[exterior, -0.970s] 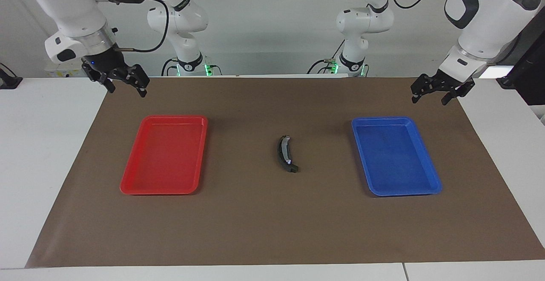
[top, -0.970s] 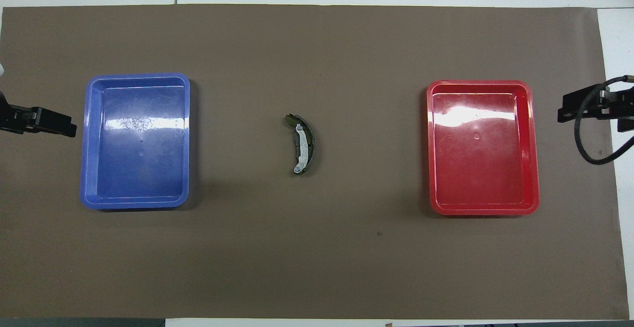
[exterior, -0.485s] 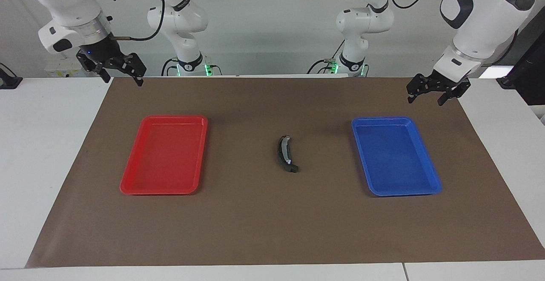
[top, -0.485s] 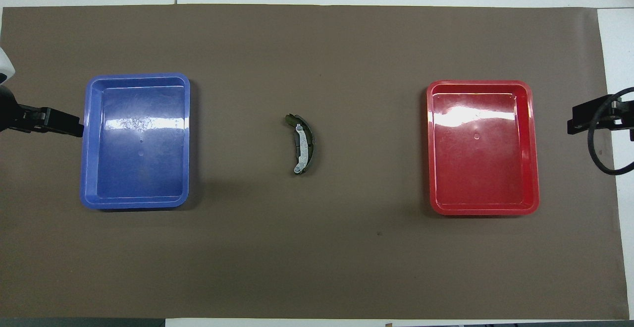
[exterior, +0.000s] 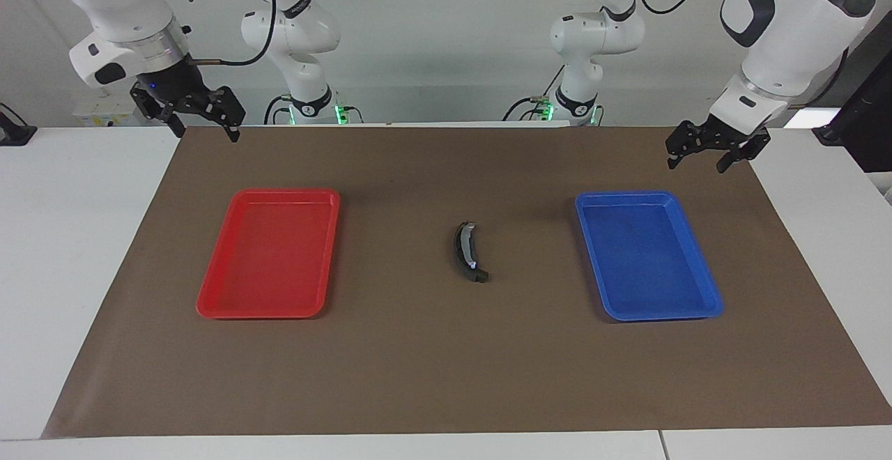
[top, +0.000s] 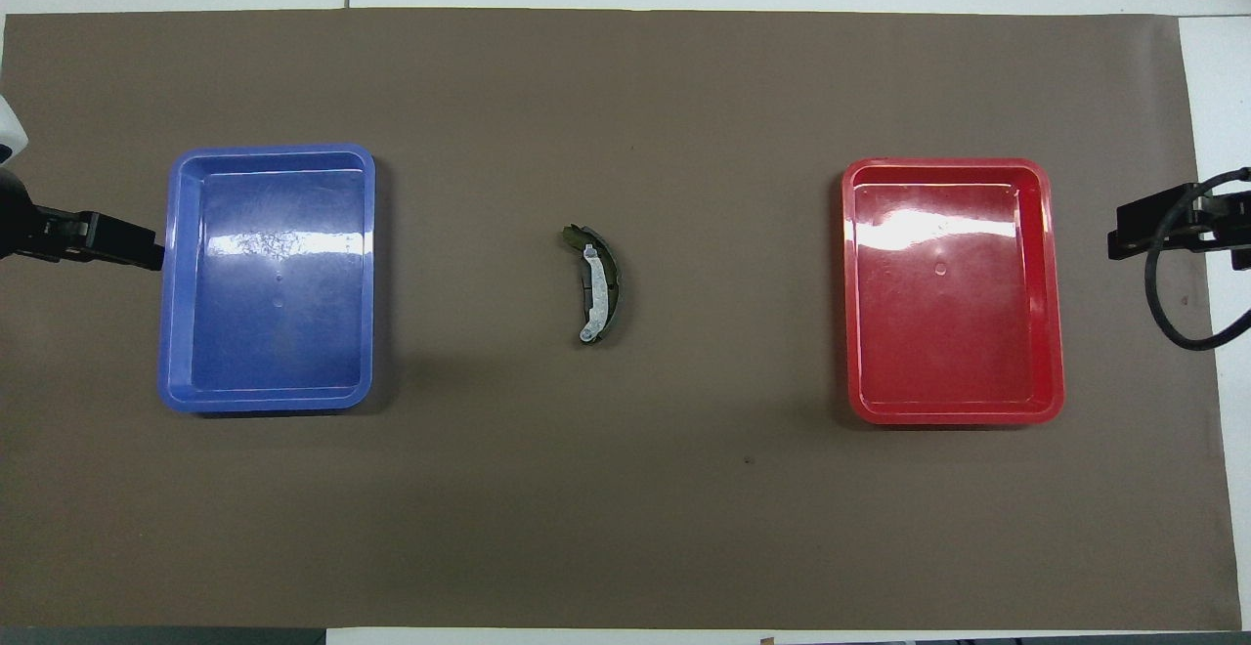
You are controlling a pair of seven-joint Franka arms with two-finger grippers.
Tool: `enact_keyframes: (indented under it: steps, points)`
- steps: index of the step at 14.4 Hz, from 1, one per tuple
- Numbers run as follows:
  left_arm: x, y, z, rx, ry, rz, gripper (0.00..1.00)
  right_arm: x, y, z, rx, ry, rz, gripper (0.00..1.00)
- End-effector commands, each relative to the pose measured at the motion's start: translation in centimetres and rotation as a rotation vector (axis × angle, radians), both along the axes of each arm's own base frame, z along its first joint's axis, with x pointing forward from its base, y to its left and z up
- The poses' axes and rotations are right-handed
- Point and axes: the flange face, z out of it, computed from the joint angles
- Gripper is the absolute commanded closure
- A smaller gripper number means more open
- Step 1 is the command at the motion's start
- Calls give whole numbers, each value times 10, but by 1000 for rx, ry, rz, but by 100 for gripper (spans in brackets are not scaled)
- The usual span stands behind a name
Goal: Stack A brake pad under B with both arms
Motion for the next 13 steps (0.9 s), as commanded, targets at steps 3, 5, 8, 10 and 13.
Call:
enact_keyframes:
  steps: [3,5,8,10,13]
  points:
    - [-5,8,5,18,-7,20,1,-4,1,1,-21,0,66,0]
    - [-5,8,5,18,-7,20,1,-5,3,1,-20,5,84,0]
    - [-5,8,5,18,-5,20,1,-5,3,0,-17,6,107,0]
    - [-5,8,5,18,-5,20,1,-5,3,0,-17,4,109,0]
    - [-5,8,5,18,-5,20,1,-5,3,0,-17,5,113,0]
